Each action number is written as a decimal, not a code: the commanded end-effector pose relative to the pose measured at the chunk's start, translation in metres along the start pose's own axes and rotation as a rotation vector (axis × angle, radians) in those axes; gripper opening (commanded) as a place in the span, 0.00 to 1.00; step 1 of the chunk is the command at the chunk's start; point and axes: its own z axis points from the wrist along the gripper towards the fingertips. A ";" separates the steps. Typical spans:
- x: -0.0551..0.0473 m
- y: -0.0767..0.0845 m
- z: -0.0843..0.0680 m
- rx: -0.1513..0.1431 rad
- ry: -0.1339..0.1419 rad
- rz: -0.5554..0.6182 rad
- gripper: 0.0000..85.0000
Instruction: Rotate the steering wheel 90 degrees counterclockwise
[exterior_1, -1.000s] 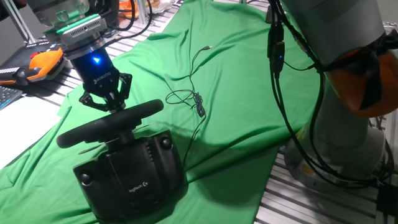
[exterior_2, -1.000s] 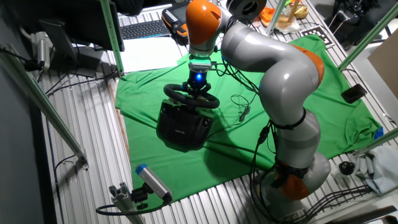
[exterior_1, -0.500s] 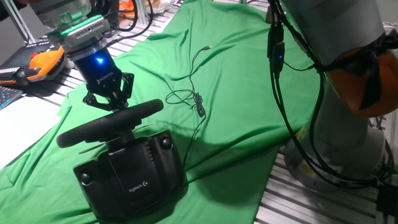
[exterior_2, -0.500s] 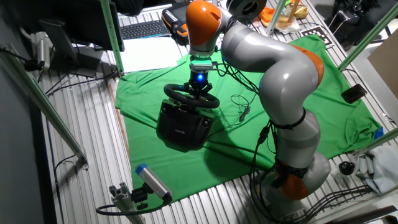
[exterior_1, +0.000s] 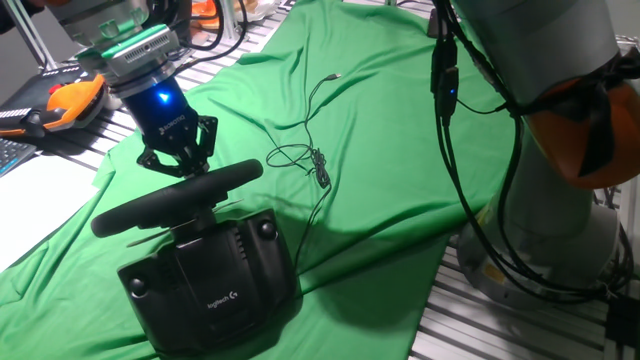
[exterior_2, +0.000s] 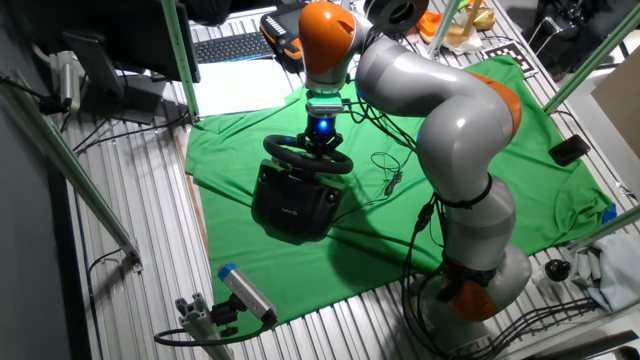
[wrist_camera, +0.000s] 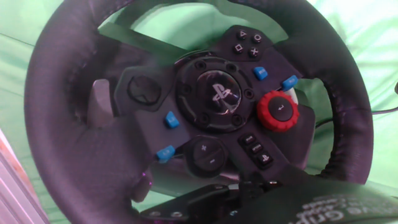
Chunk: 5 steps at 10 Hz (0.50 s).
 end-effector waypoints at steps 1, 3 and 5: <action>-0.001 -0.001 0.001 0.000 0.000 -0.003 0.00; -0.003 -0.004 0.002 0.006 -0.002 -0.011 0.00; -0.004 -0.007 0.003 0.005 -0.003 -0.017 0.00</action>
